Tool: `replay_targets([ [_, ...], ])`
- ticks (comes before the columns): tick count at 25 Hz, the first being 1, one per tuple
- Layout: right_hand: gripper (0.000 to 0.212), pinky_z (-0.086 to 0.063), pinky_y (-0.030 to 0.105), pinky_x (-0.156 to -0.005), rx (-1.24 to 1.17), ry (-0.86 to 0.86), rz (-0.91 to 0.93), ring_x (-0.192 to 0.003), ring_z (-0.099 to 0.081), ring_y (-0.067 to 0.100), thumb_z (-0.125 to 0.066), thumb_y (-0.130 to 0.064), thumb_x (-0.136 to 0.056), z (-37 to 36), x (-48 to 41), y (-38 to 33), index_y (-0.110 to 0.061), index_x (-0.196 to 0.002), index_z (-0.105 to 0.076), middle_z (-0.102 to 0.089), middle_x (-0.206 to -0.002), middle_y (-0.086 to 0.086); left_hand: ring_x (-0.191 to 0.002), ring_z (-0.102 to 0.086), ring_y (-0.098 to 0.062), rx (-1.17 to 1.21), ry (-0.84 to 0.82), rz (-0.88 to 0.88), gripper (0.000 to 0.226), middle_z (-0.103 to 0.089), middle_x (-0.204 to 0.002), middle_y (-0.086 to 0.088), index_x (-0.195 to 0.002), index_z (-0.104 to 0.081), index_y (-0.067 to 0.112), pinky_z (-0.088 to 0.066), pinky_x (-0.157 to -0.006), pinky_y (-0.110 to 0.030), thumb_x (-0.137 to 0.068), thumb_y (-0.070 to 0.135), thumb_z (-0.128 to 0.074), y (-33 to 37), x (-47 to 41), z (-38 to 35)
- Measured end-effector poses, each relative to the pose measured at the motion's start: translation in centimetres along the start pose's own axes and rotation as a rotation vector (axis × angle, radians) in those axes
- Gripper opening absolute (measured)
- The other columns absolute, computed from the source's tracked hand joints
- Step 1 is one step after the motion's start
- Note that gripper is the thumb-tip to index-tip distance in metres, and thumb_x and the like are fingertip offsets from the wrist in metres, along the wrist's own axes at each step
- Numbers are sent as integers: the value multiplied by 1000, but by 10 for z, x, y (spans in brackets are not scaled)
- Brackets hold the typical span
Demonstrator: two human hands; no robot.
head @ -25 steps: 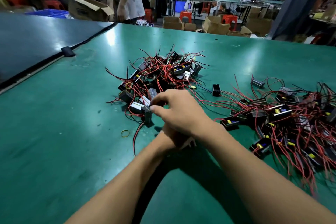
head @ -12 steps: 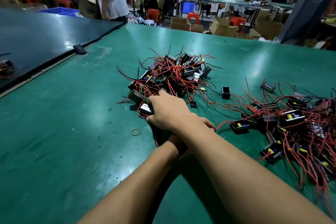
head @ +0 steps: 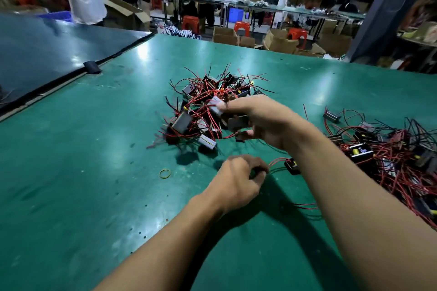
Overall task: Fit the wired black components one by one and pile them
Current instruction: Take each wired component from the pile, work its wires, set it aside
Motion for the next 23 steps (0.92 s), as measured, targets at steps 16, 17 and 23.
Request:
replay_targets([
  [16,54,-31,14,-31,-711,-19,-309,-44,-49,12,-48,-59,-96,15,3,54,-7,-88,-60,-62,-69,6,-51,-65,-16,1178,480,633,50,-73,-84,-13,-103,-62,2,-51,-44,-20,-98,49,-47,-7,-20,48],
  [17,48,-31,15,-30,-703,-21,-299,-44,-49,11,-53,-57,-95,15,3,56,-9,-88,-60,-63,-70,5,-51,-65,-15,1218,482,637,48,-73,-84,-14,-102,-62,1,-52,-45,-20,-98,47,-48,-7,-19,49],
  [23,29,-28,16,-29,-632,15,-259,-46,-47,10,-73,-44,-76,25,8,56,-19,-79,-59,-57,-66,-2,-52,-66,-18,1214,570,641,50,-71,-74,-9,-100,-62,6,-53,-46,-22,-98,53,-44,-11,-19,57],
])
Point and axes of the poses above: each hand's wrist, its own x-axis away from the middle knuckle, its own z-axis out of the back of the hand, y = z × x, the point moved 1 cm from there along -x, towards the middle knuckle
